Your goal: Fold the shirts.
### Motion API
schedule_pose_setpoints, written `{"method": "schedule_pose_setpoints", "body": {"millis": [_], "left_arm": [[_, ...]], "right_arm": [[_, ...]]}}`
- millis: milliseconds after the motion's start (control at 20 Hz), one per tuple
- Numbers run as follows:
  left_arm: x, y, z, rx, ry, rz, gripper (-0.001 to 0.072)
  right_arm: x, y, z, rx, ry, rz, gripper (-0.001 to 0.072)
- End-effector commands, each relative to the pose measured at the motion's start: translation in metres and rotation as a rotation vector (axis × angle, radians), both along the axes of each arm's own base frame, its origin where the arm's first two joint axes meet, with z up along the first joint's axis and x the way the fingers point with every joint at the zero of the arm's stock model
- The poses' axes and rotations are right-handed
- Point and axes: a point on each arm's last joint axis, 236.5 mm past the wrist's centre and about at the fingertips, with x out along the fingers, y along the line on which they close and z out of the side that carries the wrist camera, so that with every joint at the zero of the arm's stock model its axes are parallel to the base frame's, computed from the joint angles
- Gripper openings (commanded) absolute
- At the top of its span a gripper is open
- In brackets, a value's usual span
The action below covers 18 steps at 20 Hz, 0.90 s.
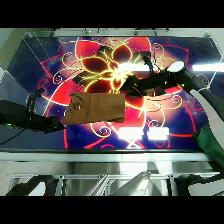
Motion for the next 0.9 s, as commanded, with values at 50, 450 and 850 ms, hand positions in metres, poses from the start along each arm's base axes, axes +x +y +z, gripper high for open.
{"method": "schedule_pose_setpoints", "body": {"millis": [50,450,850], "left_arm": [[0.000,0.003,0.001,-0.003,0.003,0.013,0.0019],[0.000,0.003,0.001,-0.005,0.005,0.012,0.0019],[-0.004,0.002,0.001,-0.008,0.018,0.004,0.0019]], "right_arm": [[-0.011,-0.036,-0.077,-0.141,0.127,-0.153,0.0654],[-0.036,0.021,-0.109,-0.110,0.199,-0.100,0.0655],[-0.003,0.085,-0.024,0.325,0.092,-0.167,0.0023]]}}
